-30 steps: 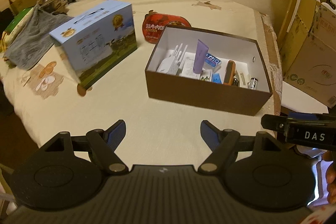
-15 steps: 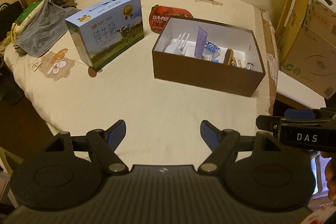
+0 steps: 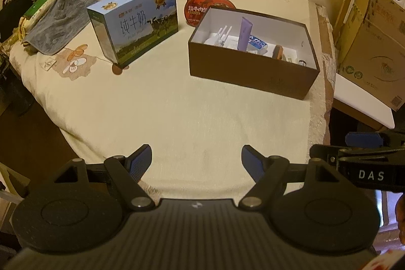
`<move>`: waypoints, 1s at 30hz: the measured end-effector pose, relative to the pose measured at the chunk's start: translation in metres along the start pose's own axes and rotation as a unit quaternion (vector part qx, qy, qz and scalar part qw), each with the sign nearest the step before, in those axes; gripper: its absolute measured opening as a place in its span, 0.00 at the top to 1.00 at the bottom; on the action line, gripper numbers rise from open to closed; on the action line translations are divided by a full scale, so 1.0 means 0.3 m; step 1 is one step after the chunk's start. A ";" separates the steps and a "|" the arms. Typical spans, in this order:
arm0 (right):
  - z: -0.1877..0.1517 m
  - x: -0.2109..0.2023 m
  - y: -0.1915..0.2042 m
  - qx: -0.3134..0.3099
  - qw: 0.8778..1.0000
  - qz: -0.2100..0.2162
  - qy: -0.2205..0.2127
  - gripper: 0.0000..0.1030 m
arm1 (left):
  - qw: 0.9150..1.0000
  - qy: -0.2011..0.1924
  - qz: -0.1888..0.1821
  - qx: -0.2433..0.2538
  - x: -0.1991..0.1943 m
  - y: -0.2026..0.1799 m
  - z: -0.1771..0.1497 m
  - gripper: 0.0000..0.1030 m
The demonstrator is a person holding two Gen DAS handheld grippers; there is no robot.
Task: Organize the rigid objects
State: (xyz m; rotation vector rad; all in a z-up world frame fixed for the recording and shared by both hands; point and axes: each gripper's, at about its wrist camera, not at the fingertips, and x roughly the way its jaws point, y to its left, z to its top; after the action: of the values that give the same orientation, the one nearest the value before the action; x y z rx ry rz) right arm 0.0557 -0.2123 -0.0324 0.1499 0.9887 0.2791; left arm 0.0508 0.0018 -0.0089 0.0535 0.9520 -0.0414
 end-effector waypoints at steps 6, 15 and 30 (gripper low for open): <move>-0.007 0.002 0.013 -0.006 1.000 0.002 0.002 0.34 | 1.000 0.003 0.003 -0.001 -0.005 0.008 -0.022 0.27; -0.011 0.003 0.019 -0.007 1.000 0.003 0.002 0.34 | 1.000 0.004 0.005 -0.001 -0.003 0.010 -0.031 0.27; -0.015 0.008 0.018 -0.004 1.000 0.004 0.008 0.34 | 1.000 0.011 0.005 0.002 0.008 0.004 -0.035 0.27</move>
State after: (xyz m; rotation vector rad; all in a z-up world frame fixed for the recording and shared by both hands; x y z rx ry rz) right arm 0.0524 -0.2064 -0.0355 0.1436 1.0028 0.2916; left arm 0.0437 0.0036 -0.0169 0.0631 0.9728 -0.0339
